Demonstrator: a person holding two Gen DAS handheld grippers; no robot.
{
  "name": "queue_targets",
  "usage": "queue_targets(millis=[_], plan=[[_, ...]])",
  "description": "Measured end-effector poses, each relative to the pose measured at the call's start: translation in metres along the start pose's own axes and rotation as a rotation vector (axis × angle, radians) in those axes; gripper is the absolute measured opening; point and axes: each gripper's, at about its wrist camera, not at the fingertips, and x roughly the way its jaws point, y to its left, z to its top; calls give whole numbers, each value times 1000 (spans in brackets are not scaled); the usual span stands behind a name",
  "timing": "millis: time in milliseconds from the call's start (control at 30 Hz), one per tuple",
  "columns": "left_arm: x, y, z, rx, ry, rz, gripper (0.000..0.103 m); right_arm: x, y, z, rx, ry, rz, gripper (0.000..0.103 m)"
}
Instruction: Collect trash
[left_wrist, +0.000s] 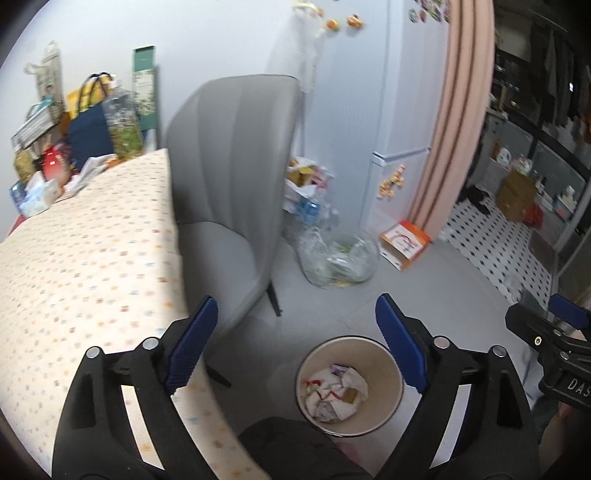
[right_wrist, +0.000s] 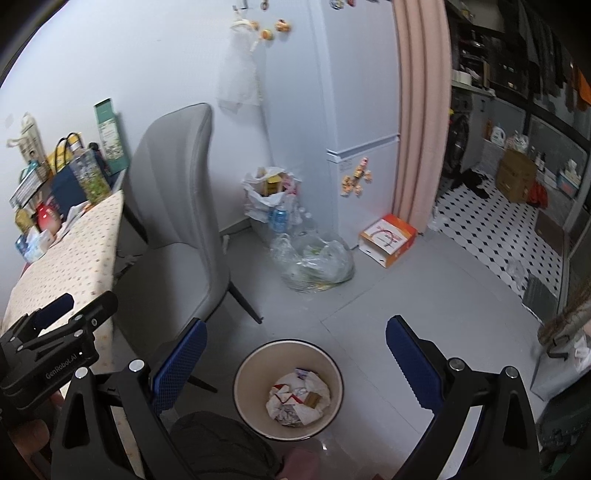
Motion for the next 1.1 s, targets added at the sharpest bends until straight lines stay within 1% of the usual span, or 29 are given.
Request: queue_targets(millis=[200,333,567,800,1100], plan=[[-26,41,-3,-60,-48,56,97,-15,43,0,-64,-16,42,95],[-47,68,-7,-97,-73,87,97,-29,64,-1,-99,-34,59,95],[-79,102,-19,-149,-114,129,97,-55,94,-8,-151,-62,89,95],[-103,120,-33,-184,-139,156,97,-79,117,-20,-190,-83,116,95],[-134,135,-46,-201,-177,189,97,-105,134,-32,-230,-114,145,95]])
